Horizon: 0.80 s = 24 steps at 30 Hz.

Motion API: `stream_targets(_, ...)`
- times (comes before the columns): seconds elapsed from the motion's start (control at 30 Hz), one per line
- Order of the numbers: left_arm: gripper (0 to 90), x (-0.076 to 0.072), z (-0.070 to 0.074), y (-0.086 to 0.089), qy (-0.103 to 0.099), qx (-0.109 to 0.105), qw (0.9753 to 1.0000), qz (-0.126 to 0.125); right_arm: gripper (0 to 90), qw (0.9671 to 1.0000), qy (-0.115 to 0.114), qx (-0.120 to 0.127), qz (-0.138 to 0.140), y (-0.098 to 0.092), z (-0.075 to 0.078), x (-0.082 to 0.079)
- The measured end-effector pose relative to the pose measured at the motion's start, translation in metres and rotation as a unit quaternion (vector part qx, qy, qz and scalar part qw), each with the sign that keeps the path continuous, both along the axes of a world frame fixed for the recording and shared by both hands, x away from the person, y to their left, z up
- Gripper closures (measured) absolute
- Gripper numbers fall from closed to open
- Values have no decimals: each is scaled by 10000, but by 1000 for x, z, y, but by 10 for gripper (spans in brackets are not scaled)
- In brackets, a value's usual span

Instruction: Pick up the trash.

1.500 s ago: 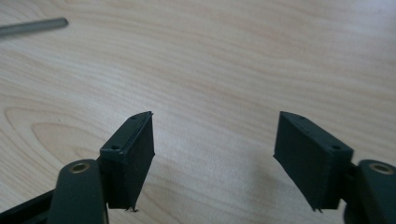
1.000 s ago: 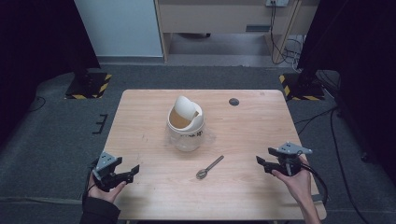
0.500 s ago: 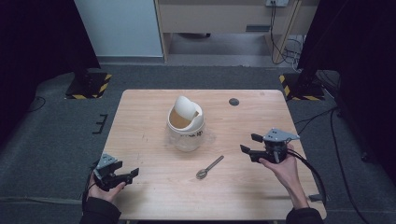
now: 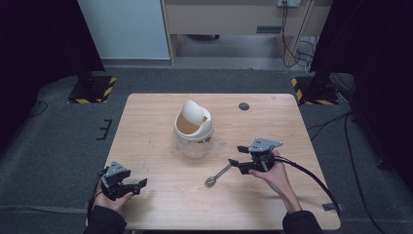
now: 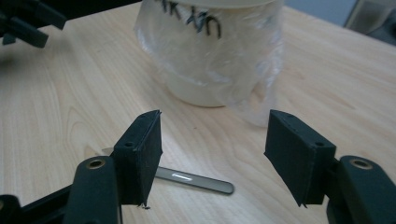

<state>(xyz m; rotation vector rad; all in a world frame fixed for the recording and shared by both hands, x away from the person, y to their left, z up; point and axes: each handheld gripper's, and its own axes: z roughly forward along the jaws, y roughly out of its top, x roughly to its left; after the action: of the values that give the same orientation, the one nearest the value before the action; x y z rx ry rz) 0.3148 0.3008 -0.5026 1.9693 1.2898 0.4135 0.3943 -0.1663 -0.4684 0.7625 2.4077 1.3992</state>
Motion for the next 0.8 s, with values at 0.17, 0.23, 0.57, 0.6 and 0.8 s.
stream_targets(0.17,198,1,0,0,2,82,10000,-50,366,9991,209,-218,308,15,-15,0)
stream_targets(0.23,197,1,0,0,2,83,9999,-62,374,9984,283,-297,381,18,-21,0)
stream_targets(0.57,197,2,0,-3,-13,180,9997,-184,398,9926,448,-623,940,37,-40,-2)
stream_targets(0.6,197,2,0,-3,-10,188,9996,-193,401,9918,433,-675,999,39,-41,-2)
stream_targets(0.8,197,2,0,-3,2,210,9995,-217,410,9887,419,-860,1157,42,-47,-2)
